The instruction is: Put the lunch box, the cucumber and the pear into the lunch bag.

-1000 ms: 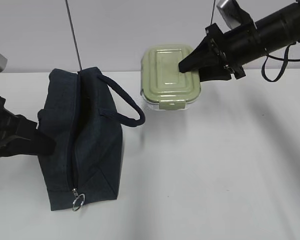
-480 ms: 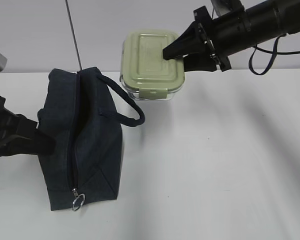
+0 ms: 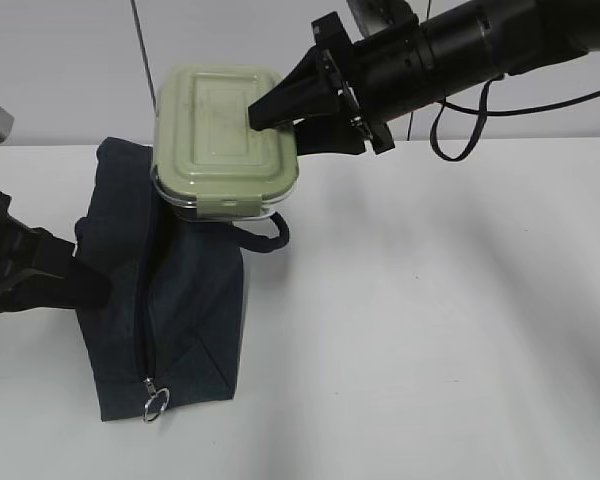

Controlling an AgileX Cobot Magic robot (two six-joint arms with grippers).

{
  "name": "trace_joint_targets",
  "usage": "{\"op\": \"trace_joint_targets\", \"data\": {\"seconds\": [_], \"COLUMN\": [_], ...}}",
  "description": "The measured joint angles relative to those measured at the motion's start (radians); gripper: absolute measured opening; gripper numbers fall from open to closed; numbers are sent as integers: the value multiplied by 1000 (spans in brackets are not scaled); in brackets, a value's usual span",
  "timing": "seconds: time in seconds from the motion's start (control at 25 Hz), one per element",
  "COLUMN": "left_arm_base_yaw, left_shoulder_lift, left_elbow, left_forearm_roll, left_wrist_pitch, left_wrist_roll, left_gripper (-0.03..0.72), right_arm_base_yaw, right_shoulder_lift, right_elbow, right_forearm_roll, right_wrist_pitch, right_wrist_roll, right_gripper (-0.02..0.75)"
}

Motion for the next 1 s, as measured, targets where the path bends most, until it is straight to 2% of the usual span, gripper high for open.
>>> {"op": "trace_joint_targets", "data": {"seconds": [0.24, 0.44, 1.0], "left_arm_base_yaw": [0, 0, 0], "left_shoulder_lift": [0, 0, 0], "left_elbow": [0, 0, 0], "left_forearm_roll": [0, 0, 0], "left_wrist_pitch": [-1, -1, -2], "left_wrist_roll": [0, 0, 0], "left_gripper": [3, 3, 3], "right_arm_base_yaw": [59, 85, 147], "right_shoulder_lift": [0, 0, 0], "right_elbow": [0, 0, 0], "right_forearm_roll": [16, 80, 93], "right_wrist_pitch": [0, 0, -170], "right_wrist_roll": [0, -20, -72], "right_gripper": [365, 365, 365]}}
